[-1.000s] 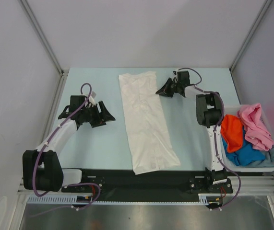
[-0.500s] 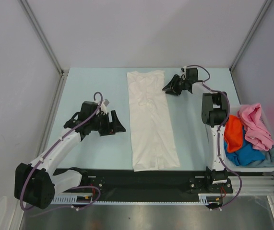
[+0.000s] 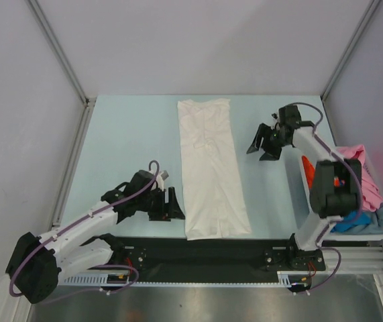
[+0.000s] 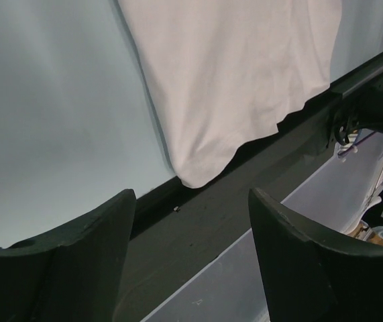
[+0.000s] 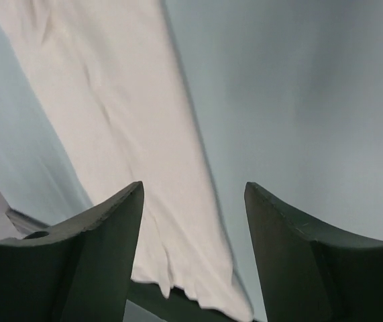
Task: Fold and stack the t-shirts
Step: Fold the tshirt
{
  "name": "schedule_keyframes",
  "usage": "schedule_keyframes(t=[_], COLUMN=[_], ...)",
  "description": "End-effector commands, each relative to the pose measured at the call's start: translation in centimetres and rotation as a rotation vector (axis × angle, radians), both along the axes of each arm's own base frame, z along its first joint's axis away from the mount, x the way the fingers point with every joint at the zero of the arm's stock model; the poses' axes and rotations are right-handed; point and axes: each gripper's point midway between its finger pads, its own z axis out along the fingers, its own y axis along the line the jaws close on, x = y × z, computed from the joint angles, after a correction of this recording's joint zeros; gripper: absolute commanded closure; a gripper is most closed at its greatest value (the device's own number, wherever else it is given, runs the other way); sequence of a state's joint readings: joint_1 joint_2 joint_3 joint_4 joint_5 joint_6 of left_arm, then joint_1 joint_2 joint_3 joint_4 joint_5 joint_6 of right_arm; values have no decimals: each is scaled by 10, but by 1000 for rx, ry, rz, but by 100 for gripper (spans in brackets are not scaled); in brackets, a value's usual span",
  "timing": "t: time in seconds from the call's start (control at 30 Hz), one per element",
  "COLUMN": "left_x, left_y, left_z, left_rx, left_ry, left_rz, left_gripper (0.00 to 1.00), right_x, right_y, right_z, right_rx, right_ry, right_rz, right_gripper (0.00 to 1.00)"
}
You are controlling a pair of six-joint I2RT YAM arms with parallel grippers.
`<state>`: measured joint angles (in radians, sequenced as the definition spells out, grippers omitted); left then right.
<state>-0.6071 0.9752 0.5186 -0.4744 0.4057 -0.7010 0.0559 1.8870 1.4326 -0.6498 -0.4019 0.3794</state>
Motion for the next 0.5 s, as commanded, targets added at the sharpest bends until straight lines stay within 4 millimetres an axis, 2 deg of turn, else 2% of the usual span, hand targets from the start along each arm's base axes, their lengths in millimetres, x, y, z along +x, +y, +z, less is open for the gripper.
schedule_keyframes(t=[0.0,0.03,0.07,0.13,0.17,0.27,0.47], left_x=[1,-3,-5,-11,-14,-23,-28], left_y=[-19,-21,-22,-24,-24,-26,-24], left_z=[7,4,2,-3,-7,-11,-12], left_rx=[-51,-47,-44,-33,-33,-41,-61], left_ry=[-22,-13,-10,6,12,33,34], left_rz=[9,-6,-13,-28,-35,-47,-36], left_gripper=[25,25,24,23,23,25,27], right_x=[-73,-97,-127,-158,-181,-233,-287], right_y=[25,43,50,66,88,121,145], right_z=[38,37,33,30,29,27,6], right_rx=[18,48,59,82,114,218,281], right_ry=[-68,-62,-43,-39,-14,0,56], right_rz=[96,144,154,184,222,297,356], right_gripper=[33,34,35,39,41,46,46])
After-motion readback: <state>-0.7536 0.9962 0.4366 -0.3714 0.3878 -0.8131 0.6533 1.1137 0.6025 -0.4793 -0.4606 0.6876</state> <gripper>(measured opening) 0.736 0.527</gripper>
